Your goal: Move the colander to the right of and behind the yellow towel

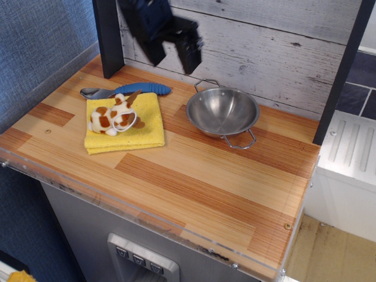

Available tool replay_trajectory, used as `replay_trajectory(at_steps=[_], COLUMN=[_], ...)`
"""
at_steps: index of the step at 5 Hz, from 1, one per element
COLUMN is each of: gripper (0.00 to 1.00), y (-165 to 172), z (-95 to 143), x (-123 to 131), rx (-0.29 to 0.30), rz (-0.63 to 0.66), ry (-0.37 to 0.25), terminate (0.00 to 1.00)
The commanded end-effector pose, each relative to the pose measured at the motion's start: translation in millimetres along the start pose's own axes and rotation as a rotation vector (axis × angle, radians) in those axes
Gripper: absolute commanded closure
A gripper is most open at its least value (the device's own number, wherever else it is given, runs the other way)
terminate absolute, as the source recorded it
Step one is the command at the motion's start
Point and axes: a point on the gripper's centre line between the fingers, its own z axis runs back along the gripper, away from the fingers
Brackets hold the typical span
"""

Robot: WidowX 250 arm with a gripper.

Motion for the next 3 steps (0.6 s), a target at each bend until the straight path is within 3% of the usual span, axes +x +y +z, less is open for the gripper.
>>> replay_trajectory(at_steps=[1, 2, 3], gripper=[0.0, 0.0, 0.0], y=[9.6, 9.6, 9.6], z=[45.6, 45.6, 45.6], x=[-12.9, -12.9, -12.9], rx=[-0.08, -0.08, -0.08], rz=[-0.13, -0.13, -0.13], ry=[0.074, 0.074, 0.074], terminate=[0.0, 0.0, 1.0])
